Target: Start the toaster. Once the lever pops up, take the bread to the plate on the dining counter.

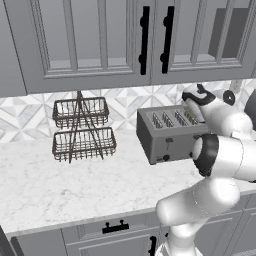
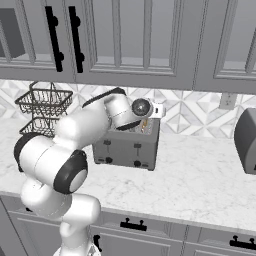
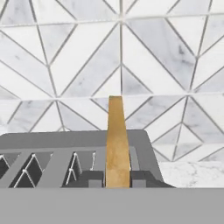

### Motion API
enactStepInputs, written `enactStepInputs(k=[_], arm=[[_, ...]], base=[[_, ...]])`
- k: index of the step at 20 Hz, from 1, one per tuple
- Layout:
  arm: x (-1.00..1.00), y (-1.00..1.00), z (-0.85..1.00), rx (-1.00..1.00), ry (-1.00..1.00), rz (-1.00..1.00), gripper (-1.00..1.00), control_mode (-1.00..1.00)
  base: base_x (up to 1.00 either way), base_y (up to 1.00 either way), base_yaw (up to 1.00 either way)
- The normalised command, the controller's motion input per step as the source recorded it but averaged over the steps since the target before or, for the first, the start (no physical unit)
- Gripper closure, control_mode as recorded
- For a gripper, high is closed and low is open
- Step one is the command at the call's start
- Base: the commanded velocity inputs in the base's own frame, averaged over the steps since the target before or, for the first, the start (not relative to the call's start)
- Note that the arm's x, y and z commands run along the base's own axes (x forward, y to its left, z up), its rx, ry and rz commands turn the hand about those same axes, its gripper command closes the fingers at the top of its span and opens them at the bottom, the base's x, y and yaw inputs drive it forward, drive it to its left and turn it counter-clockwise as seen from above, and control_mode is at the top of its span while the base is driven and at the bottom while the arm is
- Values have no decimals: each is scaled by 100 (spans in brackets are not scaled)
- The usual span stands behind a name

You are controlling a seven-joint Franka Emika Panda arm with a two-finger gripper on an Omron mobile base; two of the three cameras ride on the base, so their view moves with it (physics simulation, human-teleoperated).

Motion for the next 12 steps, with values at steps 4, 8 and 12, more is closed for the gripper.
enactStepInputs(k=[4,8,12], arm=[[-36,1,25,0,-6,0,100,-100],[-61,2,44,4,-2,0,100,-100],[-91,12,82,9,2,0,100,-100]], base=[[0,0,0],[0,0,0],[0,0,0]])
